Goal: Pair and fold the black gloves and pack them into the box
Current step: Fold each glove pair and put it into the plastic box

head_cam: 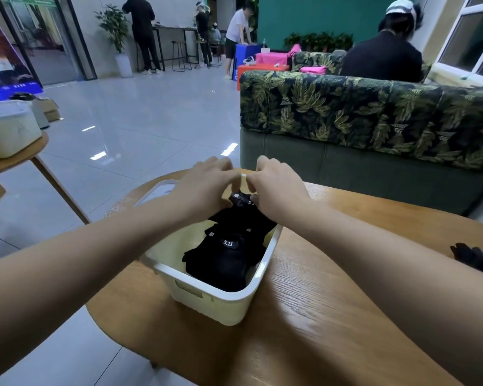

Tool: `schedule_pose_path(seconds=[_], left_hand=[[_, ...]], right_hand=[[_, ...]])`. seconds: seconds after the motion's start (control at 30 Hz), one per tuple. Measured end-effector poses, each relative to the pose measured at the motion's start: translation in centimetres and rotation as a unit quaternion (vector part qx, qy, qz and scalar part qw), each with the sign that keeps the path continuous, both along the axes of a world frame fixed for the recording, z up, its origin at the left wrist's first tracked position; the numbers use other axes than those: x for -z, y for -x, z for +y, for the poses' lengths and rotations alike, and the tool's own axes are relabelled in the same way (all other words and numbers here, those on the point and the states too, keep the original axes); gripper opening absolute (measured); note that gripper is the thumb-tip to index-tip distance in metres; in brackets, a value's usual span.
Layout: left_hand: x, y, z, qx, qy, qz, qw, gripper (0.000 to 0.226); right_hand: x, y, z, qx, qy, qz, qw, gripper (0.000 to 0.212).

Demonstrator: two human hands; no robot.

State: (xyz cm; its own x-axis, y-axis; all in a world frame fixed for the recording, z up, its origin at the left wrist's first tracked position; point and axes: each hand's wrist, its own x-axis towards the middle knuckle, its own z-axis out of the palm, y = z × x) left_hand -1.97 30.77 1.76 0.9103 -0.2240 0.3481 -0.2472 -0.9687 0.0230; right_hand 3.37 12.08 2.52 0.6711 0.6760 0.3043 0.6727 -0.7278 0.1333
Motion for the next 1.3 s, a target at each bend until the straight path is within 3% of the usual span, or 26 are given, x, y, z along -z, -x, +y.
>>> schedule_pose_path(seconds=[0.07, 0.13, 0.3, 0.43, 0.5, 0.6, 0.7, 0.9, 1.13, 1.3], left_hand=[[0.8, 0.4, -0.2, 0.088, -0.008, -0.004, 0.996, 0.035], [1.3, 0.6, -0.3, 0.107, -0.031, 0.012, 0.994, 0.037], [1.6, 0.7, -0.4, 0.019, -0.098, 0.099, 0.99, 0.041], [1.2, 0.5, -1.3, -0.019, -0.072, 0.241, 0.968, 0.056], [0.8, 0.5, -1.8, -0.026, -0.069, 0.273, 0.959, 0.059], [-0.8, 0.8, -2.3, -0.028, -0.056, 0.275, 0.959, 0.054], [-2.6, 1.5, -2.2, -0.038, -0.026, 0.244, 0.969, 0.045], [-5.1, 3.2, -2.9, -0.037, 0.089, 0.16, 0.982, 0.026], [-5.7, 6.5, -9.8, 0.02, 0.196, 0.121, 0.973, 0.021], [-3.5, 8.6, -16.2, 0.08, 0.234, 0.138, 0.959, 0.019]], right_hand=[[-0.3, 0.0, 0.0, -0.009, 0.007, 0.006, 1.0, 0.017], [-0.4, -0.1, -0.1, -0.017, 0.019, 0.044, 0.999, 0.022], [-1.2, -0.3, -0.8, -0.018, 0.107, 0.1, 0.989, 0.037], [-0.7, -0.4, -0.3, 0.002, 0.188, 0.152, 0.97, 0.044], [-0.4, -0.4, 0.0, 0.01, 0.2, 0.167, 0.965, 0.045], [-0.8, -0.2, -0.1, 0.006, 0.146, 0.176, 0.973, 0.043], [-1.8, 0.1, -1.7, 0.001, 0.028, 0.191, 0.981, 0.041], [-3.5, 1.8, -7.0, -0.011, -0.196, 0.233, 0.952, 0.032], [-2.6, 7.1, -16.4, 0.032, -0.265, 0.214, 0.94, 0.02], [-0.4, 11.5, -23.5, 0.098, -0.27, 0.22, 0.932, 0.019]])
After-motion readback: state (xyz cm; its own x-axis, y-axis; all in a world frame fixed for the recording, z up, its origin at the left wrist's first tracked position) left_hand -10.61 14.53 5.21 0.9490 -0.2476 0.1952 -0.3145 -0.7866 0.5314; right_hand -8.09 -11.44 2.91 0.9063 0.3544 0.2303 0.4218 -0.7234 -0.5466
